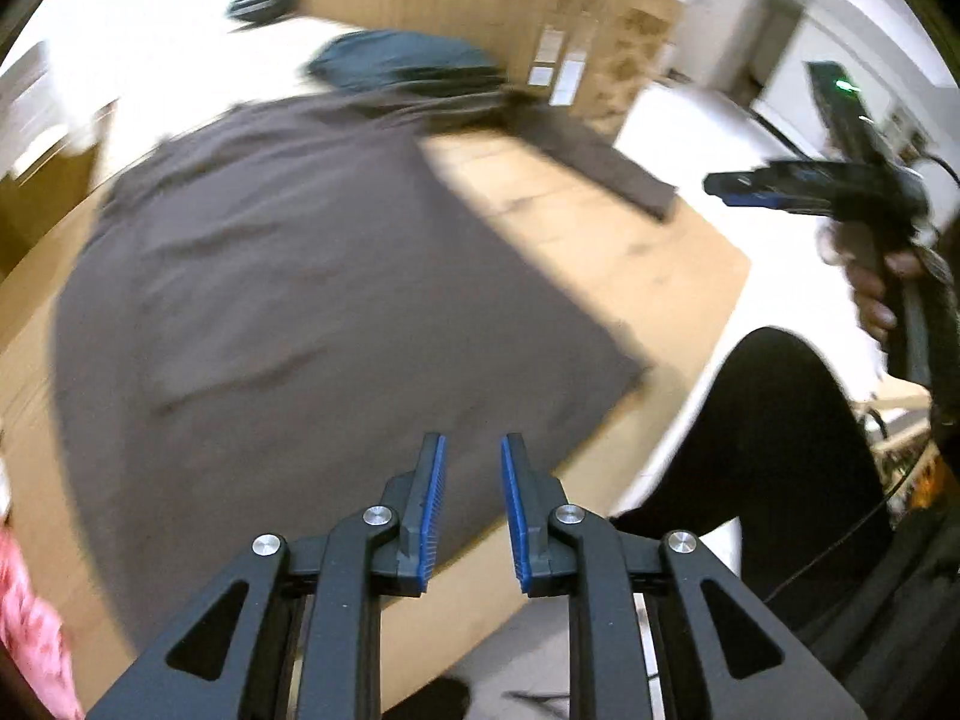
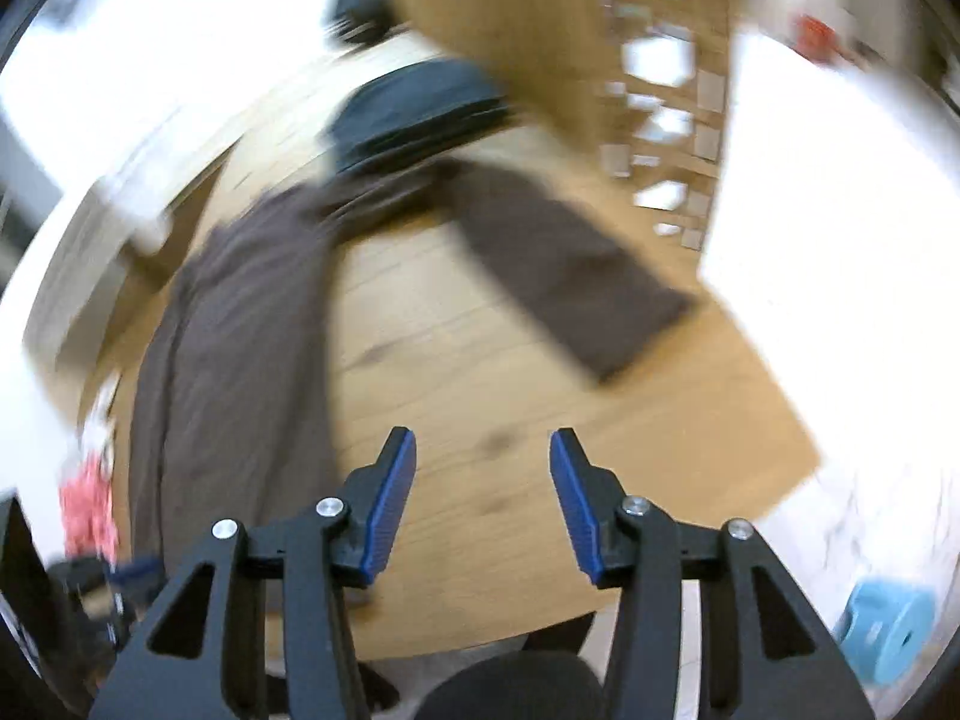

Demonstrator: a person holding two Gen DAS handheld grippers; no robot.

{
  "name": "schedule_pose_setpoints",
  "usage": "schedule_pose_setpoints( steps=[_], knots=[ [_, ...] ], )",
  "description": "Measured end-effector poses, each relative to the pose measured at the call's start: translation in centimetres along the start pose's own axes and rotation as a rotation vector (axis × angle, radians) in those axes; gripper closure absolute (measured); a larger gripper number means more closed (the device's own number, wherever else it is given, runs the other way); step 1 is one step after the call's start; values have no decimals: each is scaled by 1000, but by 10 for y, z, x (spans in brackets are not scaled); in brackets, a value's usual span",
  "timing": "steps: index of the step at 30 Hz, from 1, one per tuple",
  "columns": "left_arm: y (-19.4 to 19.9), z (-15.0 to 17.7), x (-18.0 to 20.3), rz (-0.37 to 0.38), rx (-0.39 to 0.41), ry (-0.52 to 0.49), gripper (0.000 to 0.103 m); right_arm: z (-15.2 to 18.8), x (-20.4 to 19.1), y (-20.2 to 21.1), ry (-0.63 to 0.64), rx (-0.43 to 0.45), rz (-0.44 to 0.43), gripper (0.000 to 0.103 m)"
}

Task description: Fold clothes

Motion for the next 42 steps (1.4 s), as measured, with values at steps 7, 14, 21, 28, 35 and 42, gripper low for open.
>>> schedule_pose_setpoints(
  steps=[7,14,21,28,35,42],
  knots=[
    [-83,-100,141,57,2,-295,77,-30,104,10,-181,53,-12,55],
    [-178,-176,227,6,-40,-513,77,-29,183,40,-316,93,-36,55],
    [-261,-224,244,-90,-105,-511,77,-24,237,63,-400,112,-20,55],
    [-282,-230,222,-58,-152,-389,95,-44,229,64,-320,122,-3,55],
    [-197,-214,230,201,-19,-188,98,-94,191,57,-153,119,-6,55],
    [-127,-195,218,391,142,0,98,-163,72,-27,175,-67,-136,55]
  ],
)
Point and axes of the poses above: each gripper's, at about its wrist camera, not at the fingertips, and y roughly against the way its jaws point, x to its right, z to its underside, the point moved 3 cm from there along -y, roughly the way its jaws point
